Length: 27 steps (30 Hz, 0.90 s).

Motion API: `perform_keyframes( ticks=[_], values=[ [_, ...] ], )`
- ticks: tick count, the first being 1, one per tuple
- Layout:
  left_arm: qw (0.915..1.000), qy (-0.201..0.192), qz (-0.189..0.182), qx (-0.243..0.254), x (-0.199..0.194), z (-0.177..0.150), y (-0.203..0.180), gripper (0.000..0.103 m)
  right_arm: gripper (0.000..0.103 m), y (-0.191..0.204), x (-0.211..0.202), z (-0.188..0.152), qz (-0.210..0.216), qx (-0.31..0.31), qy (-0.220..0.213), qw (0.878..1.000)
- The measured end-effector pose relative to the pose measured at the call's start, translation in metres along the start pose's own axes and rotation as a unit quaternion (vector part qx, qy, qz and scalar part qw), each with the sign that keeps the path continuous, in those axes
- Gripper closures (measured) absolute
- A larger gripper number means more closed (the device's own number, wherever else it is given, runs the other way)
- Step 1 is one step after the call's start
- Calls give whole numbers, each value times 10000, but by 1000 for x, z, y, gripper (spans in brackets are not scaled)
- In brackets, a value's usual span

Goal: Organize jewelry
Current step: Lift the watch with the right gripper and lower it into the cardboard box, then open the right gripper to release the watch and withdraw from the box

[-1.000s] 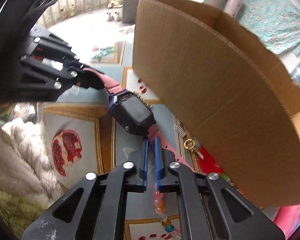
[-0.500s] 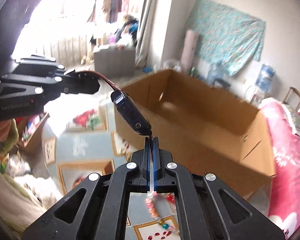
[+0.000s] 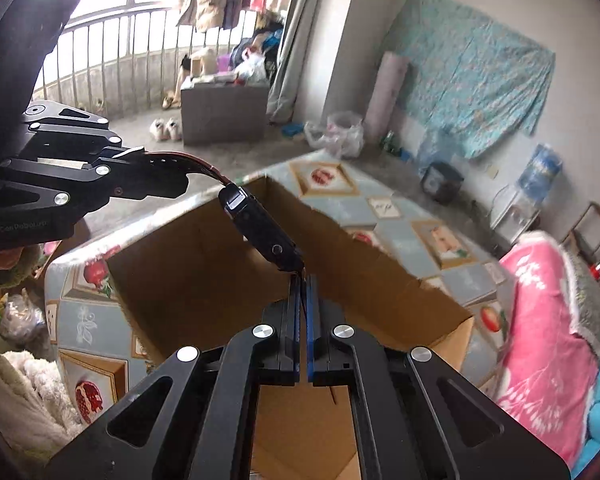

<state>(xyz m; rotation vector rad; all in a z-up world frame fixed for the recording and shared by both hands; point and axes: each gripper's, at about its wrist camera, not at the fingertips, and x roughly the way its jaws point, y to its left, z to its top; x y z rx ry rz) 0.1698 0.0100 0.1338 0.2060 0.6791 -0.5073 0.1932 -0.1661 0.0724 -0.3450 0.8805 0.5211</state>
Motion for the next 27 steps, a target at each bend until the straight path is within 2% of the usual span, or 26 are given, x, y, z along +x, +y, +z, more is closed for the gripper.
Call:
perform_keyframes(
  ticks=[4, 8, 9, 10, 11, 13, 18, 20, 22, 25, 27],
  values=[
    [9952, 877, -315, -313, 66, -1, 21, 97, 103, -30, 73, 4, 697, 160, 1072, 9917],
    [9872, 1537, -277, -336, 106, -1, 32, 94, 102, -48, 119, 10, 1157, 121, 1880, 9752],
    [9854, 1650, -244, -338, 112, -1, 34, 88, 102, -51, 128, 11, 1283, 99, 2070, 9698],
    [9842, 1726, -206, -328, 116, -1, 36, 78, 102, -48, 136, 13, 1332, 63, 2228, 9657],
    [9831, 1798, -145, -312, 120, -1, 38, 73, 102, -48, 145, 9, 1319, 2, 2410, 9615],
    [9835, 1773, -126, -321, 121, 0, 41, 60, 98, -49, 154, 9, 1259, -54, 2578, 9579],
    [9882, 1476, 9, -419, 108, 4, 55, 55, 97, -58, 166, 3, 1160, 239, 2712, 9552],
    [9909, 1240, 131, -510, 95, 5, 61, 50, 95, -61, 162, 1, 1031, 304, 2636, 9586],
    [9933, 970, 115, -624, 79, 4, 65, 46, 89, -64, 155, 1, 986, 418, 2506, 9621],
    [9947, 611, 182, -810, 53, 0, 71, 40, 74, -63, 125, 3, 697, 483, 2110, 9738],
    [9948, 413, 208, -908, 35, -4, 73, 36, 70, -62, 103, 5, 638, 610, 1833, 9791]
  ],
)
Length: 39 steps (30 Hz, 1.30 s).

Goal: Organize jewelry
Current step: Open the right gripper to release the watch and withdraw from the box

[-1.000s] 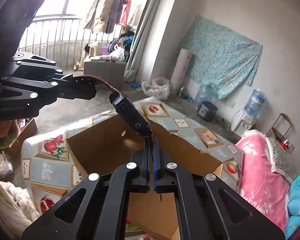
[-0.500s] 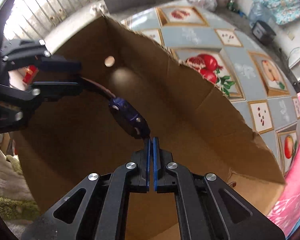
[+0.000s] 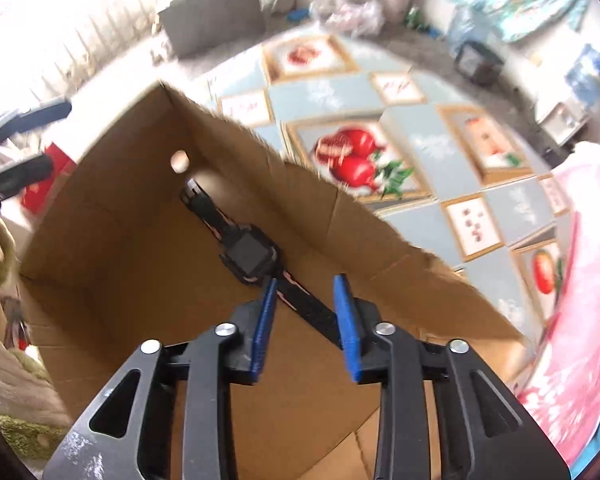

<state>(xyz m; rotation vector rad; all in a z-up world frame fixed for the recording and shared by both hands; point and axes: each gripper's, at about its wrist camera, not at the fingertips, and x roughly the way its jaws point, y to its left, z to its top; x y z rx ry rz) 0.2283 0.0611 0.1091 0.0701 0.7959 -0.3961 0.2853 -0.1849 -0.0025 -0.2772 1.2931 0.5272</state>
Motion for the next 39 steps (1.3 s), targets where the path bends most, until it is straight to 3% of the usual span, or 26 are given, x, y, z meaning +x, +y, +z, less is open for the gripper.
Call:
perform_keyframes(
  ticks=[3, 6, 10, 12, 15, 18, 20, 22, 24, 27, 36, 39],
  values=[
    [9994, -263, 8, -221, -27, -13, 7, 30, 58, 6, -39, -17, 7, 359, -570, 9977],
    [9981, -413, -44, -445, -47, -31, 12, 23, 44, 5, -79, -48, 150, 895, -1251, 9880],
    [9954, -288, -340, -852, -56, -65, 16, 19, 30, -12, -107, -89, 276, 2057, -1963, 9583],
    [9916, -78, -497, -1193, -48, -82, 20, 19, 29, -22, -104, -121, 235, 2802, -2015, 9383],
    [9801, 167, -842, -1790, -29, -100, 25, 19, 29, -34, -77, -151, 408, 3566, -1758, 9167],
    [9634, 290, -1373, -2282, -14, -107, 25, 19, 29, -39, -52, -166, 924, 3856, -1534, 9051],
    [9555, 296, -1617, -2447, -11, -105, 20, 19, 27, -38, -41, -162, 1335, 3821, -1461, 9027],
    [9539, 211, -1721, -2451, -13, -100, 13, 19, 28, -35, -44, -154, 1101, 3621, -1399, 9150],
    [9603, 108, -1503, -2348, -19, -92, 3, 19, 27, -34, -49, -147, 1010, 3524, -1332, 9208],
    [9722, -24, -953, -2139, -19, -82, -6, 19, 27, -36, -54, -147, 1223, 3415, -1325, 9224],
    [9732, -107, -737, -2175, 2, -65, 3, 19, 28, -58, -37, -122, 1235, 3339, -1480, 9227],
    [9774, -220, -585, -2018, -9, -66, 1, 19, 27, -55, -46, -128, 1159, 3417, -1571, 9193]
  ],
)
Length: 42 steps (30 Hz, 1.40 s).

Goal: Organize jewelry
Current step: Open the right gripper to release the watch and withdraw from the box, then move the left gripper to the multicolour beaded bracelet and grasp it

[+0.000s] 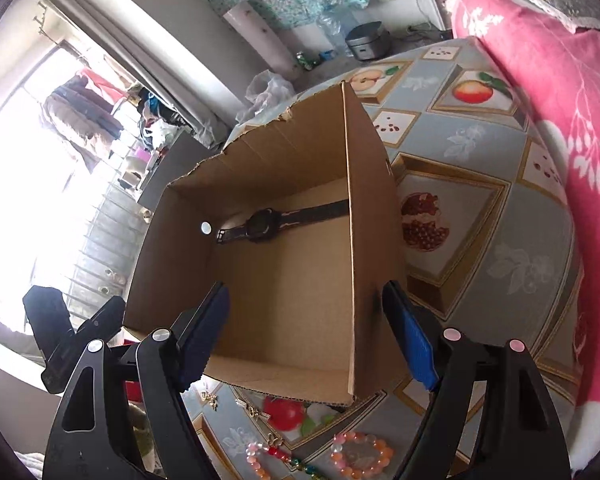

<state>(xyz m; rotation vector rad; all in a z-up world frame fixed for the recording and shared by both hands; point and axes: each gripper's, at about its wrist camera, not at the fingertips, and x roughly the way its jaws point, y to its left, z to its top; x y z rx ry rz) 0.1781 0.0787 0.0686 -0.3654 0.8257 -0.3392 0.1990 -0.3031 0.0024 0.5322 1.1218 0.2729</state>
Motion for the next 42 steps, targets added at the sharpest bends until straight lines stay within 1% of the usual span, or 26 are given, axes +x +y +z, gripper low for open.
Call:
perform_keyframes(
  ticks=[2, 4, 5, 7, 8, 10, 12, 14, 16, 17, 18, 21, 22, 24, 26, 28, 31, 32, 34, 36, 37, 38, 40, 42],
  values=[
    [9995, -163, 93, 245, -18, -5, -2, 18, 22, -2, -15, -12, -131, 8, -150, 9998],
    [9985, -191, 178, 491, -34, -14, -2, 14, 19, -6, -28, -29, -441, 8, -232, 9988],
    [9978, -126, 236, 607, -40, -23, -1, 13, 19, -9, -34, -43, -747, 9, -238, 9969],
    [9966, 137, 334, 744, -44, -43, 1, 12, 18, -13, -38, -64, -1273, 41, -185, 9917],
    [9957, 335, 372, 786, -44, -57, 2, 12, 17, -16, -39, -79, -1659, 57, -129, 9860],
    [9927, 720, 468, 848, -39, -82, 3, 12, 17, -21, -36, -101, -2282, 81, 30, 9736],
    [9883, 1037, 650, 911, -30, -105, 4, 12, 17, -27, -32, -124, -2952, 102, 163, 9552],
    [9821, 1282, 911, 1036, -20, -123, 3, 12, 17, -32, -27, -137, -3415, 68, 283, 9394],
    [9763, 1367, 1101, 1267, -13, -133, 1, 12, 11, -36, -22, -146, -3659, -4, 328, 9301],
    [9721, 1425, 1236, 1398, -7, -138, 0, 12, 11, -37, -19, -149, -3775, -54, 362, 9253],
    [9680, 1492, 1348, 1503, -3, -141, -1, 12, 8, -38, -17, -151, -3839, -124, 380, 9225],
    [9541, 1773, 1605, 1801, 8, -153, -3, 11, 8, -38, -16, -153, -3837, -267, 327, 9225],
    [9518, 1794, 1622, 1885, 10, -155, -5, 10, 8, -36, -17, -154, -3853, -348, 322, 9216],
    [9518, 1844, 1599, 1858, 12, -156, -2, 5, 8, -33, -16, -156, -3918, -525, 344, 9179],
    [9524, 1871, 1567, 1828, 12, -156, 1, 5, 8, -30, -15, -156, -3972, -610, 340, 9151],
    [9513, 1894, 1578, 1851, 12, -155, 1, 5, 8, -32, -14, -156, -3955, -526, 316, 9164],
    [9511, 1903, 1583, 1848, 12, -156, 1, 5, 8, -40, -19, -157, -3615, -129, 192, 9321],
    [9509, 1912, 1595, 1839, 13, -157, 1, 5, 8, -43, -21, -159, -3540, -79, 135, 9351],
    [9507, 1912, 1633, 1815, 15, -155, -2, 4, 8, -41, -23, -160, -3541, -202, 161, 9348],
    [9523, 1846, 1625, 1809, 15, -155, -2, 4, 8, -37, -28, -160, -3578, -163, 217, 9334],
    [9531, 1809, 1619, 1808, 15, -155, -2, 4, 8, -33, -31, -161, -3605, -184, 149, 9324],
    [9538, 1770, 1617, 1810, 15, -156, -2, 4, 8, -26, -36, -162, -3558, -276, -22, 9342],
    [9543, 1744, 1627, 1800, 13, -158, -1, 4, 8, -6, -47, -168, -3225, -426, -260, 9452],
    [9546, 1723, 1621, 1808, 13, -159, -1, 4, 9, 14, -51, -178, -2611, -537, -307, 9633]
  ],
)
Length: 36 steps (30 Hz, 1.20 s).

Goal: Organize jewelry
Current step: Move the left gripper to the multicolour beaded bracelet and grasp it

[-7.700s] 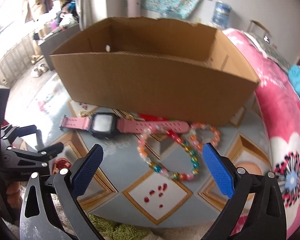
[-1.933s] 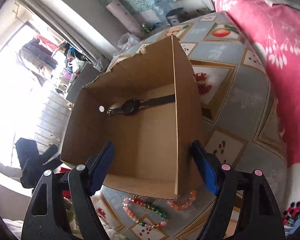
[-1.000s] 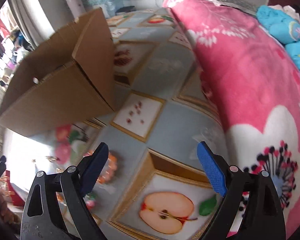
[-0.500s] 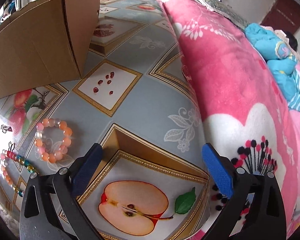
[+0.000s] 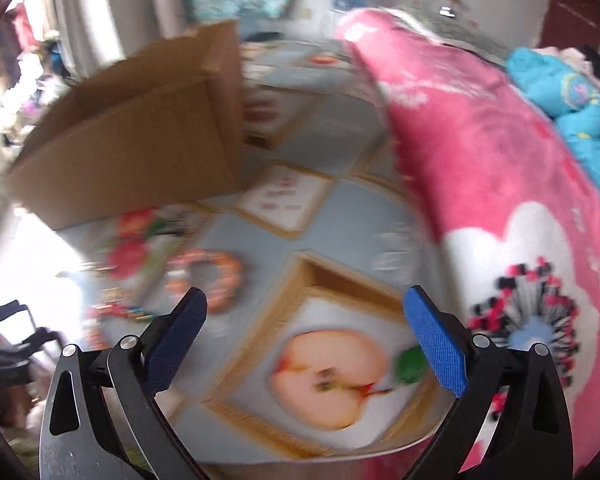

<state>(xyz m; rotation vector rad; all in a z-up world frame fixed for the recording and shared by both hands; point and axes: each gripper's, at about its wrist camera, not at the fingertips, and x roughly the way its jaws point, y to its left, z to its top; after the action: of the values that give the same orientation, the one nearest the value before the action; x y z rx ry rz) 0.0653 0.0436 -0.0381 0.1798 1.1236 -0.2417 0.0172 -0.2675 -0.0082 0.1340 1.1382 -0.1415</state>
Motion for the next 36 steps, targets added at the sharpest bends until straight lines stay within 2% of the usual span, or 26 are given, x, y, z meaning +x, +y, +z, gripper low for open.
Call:
perform_keyframes(
  ticks=[2, 3, 7, 8, 10, 12, 14, 16, 17, 19, 22, 25, 28, 33, 36],
  values=[
    [10000, -65, -15, 22, -1, -2, 0, 4, 11, 19, -5, -9, 571, -85, 115, 9983],
    [9999, -108, -21, 41, -2, -3, 0, 4, 18, 29, -4, -13, 732, -134, 209, 9970],
    [9998, -168, 84, 102, -8, -4, -2, 6, 45, 52, 9, -20, 928, -275, 575, 9936],
    [9992, -354, 73, 160, -15, -3, -4, 6, 46, 53, 11, -20, 918, -275, 592, 9936],
    [9970, -710, -144, 287, -31, -1, -8, 6, 52, 54, 12, -19, 949, -252, 638, 9931],
    [9920, -1024, -600, 419, -46, 3, -16, 6, 56, 56, 14, -18, 965, -237, 691, 9927],
    [9857, -1082, -1171, 545, -51, 8, -26, 7, 59, 57, 16, -19, 971, -262, 748, 9921],
    [9802, -971, -1599, 651, -47, 14, -40, 17, 65, 55, 20, -22, 942, -250, 800, 9920],
    [9790, -894, -1694, 705, -44, 17, -48, 20, 66, 56, 22, -22, 944, -225, 842, 9917],
    [9772, -762, -1790, 853, -36, 21, -59, 33, 70, 55, 26, -22, 955, -158, 871, 9915],
    [9736, -592, -1932, 1060, -27, 27, -75, 47, 75, 52, 26, -25, 969, -132, 913, 9910],
    [9719, -448, -1974, 1199, -18, 34, -84, 59, 80, 50, 28, -28, 1022, -113, 934, 9903],
    [9729, -376, -1900, 1265, -12, 38, -88, 65, 85, 49, 27, -29, 996, -237, 902, 9906],
    [9777, -199, -1502, 1456, -4, 38, -100, 75, 87, 56, 29, -31, 948, -462, 825, 9910],
    [9768, -204, -1395, 1615, -2, 36, -106, 76, 87, 63, 29, -31, 831, -682, 758, 9913]
  ],
)
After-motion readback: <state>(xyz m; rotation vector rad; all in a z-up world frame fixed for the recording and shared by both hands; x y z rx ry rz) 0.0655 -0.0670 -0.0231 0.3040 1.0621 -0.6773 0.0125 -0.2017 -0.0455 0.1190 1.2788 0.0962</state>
